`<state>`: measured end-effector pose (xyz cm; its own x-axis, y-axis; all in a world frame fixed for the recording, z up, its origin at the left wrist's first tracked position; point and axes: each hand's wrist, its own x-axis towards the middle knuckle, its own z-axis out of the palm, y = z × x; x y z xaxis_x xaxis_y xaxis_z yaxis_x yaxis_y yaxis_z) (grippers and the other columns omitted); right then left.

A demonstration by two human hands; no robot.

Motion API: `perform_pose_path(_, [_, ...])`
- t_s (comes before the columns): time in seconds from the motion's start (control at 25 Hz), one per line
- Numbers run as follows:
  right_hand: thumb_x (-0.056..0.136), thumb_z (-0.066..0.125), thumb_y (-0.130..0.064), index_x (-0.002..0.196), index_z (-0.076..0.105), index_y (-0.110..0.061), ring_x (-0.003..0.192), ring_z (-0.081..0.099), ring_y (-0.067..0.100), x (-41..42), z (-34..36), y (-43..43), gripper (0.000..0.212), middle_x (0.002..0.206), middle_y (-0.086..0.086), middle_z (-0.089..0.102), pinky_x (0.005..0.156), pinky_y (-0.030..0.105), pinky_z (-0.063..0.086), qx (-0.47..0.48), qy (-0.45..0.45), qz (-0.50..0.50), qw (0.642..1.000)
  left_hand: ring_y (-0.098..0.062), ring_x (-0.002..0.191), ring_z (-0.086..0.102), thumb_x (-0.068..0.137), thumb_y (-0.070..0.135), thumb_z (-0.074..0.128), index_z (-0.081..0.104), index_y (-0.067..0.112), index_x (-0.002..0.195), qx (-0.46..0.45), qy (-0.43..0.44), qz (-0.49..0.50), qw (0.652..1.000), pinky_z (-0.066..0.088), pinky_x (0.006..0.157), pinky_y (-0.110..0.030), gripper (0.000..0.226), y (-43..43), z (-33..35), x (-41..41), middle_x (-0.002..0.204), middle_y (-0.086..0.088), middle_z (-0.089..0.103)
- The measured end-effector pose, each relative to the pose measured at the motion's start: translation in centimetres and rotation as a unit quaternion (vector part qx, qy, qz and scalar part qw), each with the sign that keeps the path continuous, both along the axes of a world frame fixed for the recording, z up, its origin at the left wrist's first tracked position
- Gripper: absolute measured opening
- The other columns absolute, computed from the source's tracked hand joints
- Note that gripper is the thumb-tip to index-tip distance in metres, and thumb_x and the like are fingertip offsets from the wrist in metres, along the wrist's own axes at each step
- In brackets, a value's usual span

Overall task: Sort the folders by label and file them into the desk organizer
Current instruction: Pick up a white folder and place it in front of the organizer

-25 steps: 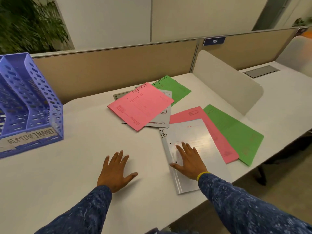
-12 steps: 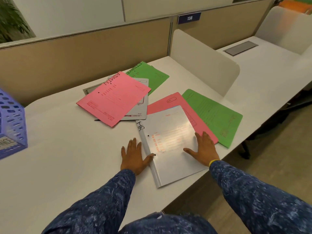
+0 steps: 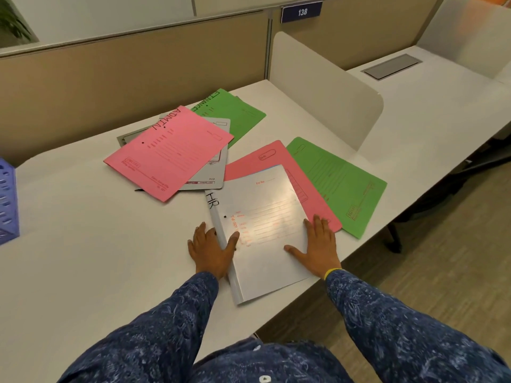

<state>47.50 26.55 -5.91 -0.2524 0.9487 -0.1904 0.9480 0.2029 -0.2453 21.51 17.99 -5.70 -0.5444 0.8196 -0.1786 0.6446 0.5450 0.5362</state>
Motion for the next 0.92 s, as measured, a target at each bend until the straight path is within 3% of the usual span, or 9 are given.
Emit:
perform_pose_path(0.16, [0.085,0.045,-0.074,0.155,0.016,-0.016,0.152,-0.003,0.029,0.2,0.0,0.0,0.095,0.165,0.009,0.0,0.123,0.048,0.004,0.005,0.009,0.013,1.0,-0.028,0.116,0.048,0.086,0.046,0.066,0.058,0.008,0.114,0.083,-0.084,0.064,0.991,0.039,0.098,-0.035,0.048,0.7,0.6,0.1,0.128,-0.01,0.052])
perform_pose_path(0.36, [0.089,0.05,-0.066,0.154,0.019,-0.015,0.152,-0.002,0.029,0.3,0.4,0.0,0.088,0.165,0.009,0.002,0.123,0.047,0.005,0.006,0.024,0.016,1.0,-0.021,0.099,0.058,0.09,0.033,0.067,0.055,0.009,0.114,0.069,-0.227,0.103,0.966,0.044,0.082,-0.029,0.036,1.2,1.5,-0.3,0.107,-0.003,0.058])
perform_pose_path(0.6, [0.091,0.049,-0.063,0.153,0.022,-0.016,0.151,0.009,0.026,0.3,0.8,0.2,0.083,0.164,0.01,0.012,0.122,0.046,0.011,0.014,0.051,0.001,0.999,-0.022,0.101,0.06,0.091,0.017,0.065,0.043,0.009,0.131,0.043,-0.383,0.095,0.918,0.054,0.081,-0.033,0.046,0.8,2.5,0.8,0.116,-0.003,0.057])
perform_pose_path(0.68, [0.091,0.05,-0.062,0.152,0.024,-0.016,0.15,0.015,0.026,0.4,1.1,0.3,0.081,0.162,0.009,0.019,0.121,0.046,0.015,0.026,0.065,-0.01,0.997,-0.024,0.099,0.064,0.092,0.012,0.063,0.044,0.01,0.13,0.029,-0.435,0.083,0.896,0.059,0.068,-0.036,0.043,0.3,2.5,0.9,0.117,-0.004,0.061])
perform_pose_path(0.76, [0.091,0.051,-0.061,0.152,0.025,-0.016,0.149,0.019,0.025,0.4,1.2,0.4,0.08,0.16,0.008,0.023,0.121,0.046,0.017,0.03,0.073,-0.016,0.997,-0.027,0.099,0.065,0.091,0.009,0.063,0.045,0.01,0.126,0.02,-0.46,0.076,0.884,0.06,0.061,-0.036,0.04,-0.1,2.7,0.9,0.119,-0.009,0.062])
perform_pose_path(0.92, [0.091,0.053,-0.06,0.152,0.025,-0.015,0.148,0.021,0.026,0.1,1.1,0.4,0.081,0.159,0.009,0.027,0.12,0.046,0.017,0.027,0.076,-0.021,0.997,-0.025,0.097,0.065,0.093,0.006,0.06,0.039,0.014,0.125,0.029,-0.475,0.065,0.877,0.059,0.061,-0.036,0.039,-0.8,2.7,0.8,0.117,-0.007,0.06])
